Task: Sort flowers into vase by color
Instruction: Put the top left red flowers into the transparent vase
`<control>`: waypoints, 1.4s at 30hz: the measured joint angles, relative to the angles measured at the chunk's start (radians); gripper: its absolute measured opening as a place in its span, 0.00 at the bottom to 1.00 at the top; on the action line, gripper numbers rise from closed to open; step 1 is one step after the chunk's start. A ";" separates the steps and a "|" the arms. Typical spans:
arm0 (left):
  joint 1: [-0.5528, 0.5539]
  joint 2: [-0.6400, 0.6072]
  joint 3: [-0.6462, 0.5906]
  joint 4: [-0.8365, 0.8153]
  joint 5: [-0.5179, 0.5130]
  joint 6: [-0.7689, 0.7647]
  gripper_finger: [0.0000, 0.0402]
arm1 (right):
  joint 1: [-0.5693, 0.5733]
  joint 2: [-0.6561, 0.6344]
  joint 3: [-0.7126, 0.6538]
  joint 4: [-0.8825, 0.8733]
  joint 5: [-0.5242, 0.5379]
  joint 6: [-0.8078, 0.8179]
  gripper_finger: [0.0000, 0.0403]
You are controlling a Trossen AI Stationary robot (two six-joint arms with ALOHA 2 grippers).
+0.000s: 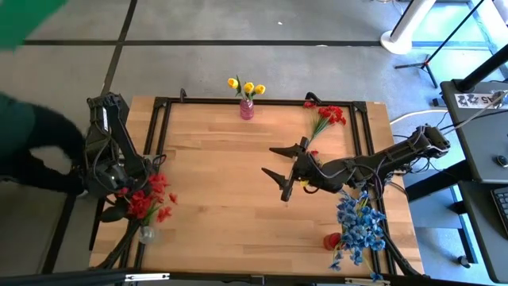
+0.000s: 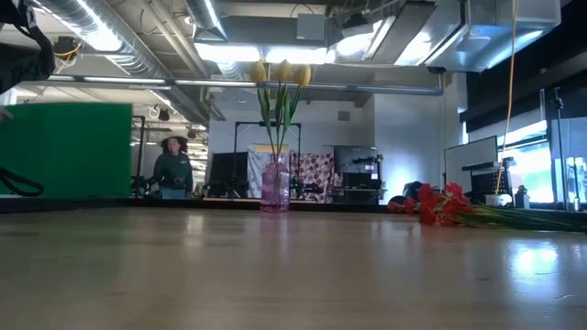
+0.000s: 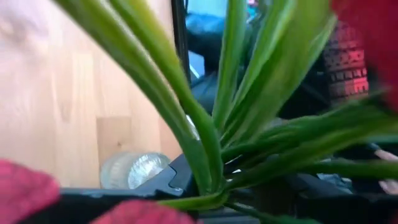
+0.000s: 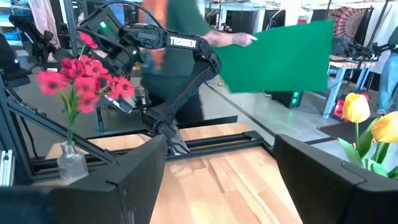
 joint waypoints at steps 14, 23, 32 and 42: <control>-0.004 0.002 0.000 0.032 -0.039 0.068 0.28 | 0.000 0.000 0.000 -0.016 0.000 0.000 0.74; -0.032 0.002 0.000 0.055 -0.130 0.324 0.22 | 0.000 0.000 0.000 -0.021 0.000 0.001 0.74; -0.087 0.009 0.000 0.057 -0.149 0.352 0.02 | 0.000 0.000 0.000 -0.022 0.013 0.002 0.74; -0.175 0.022 -0.045 0.081 -0.410 0.474 0.04 | 0.000 0.000 0.000 -0.021 0.019 0.002 0.74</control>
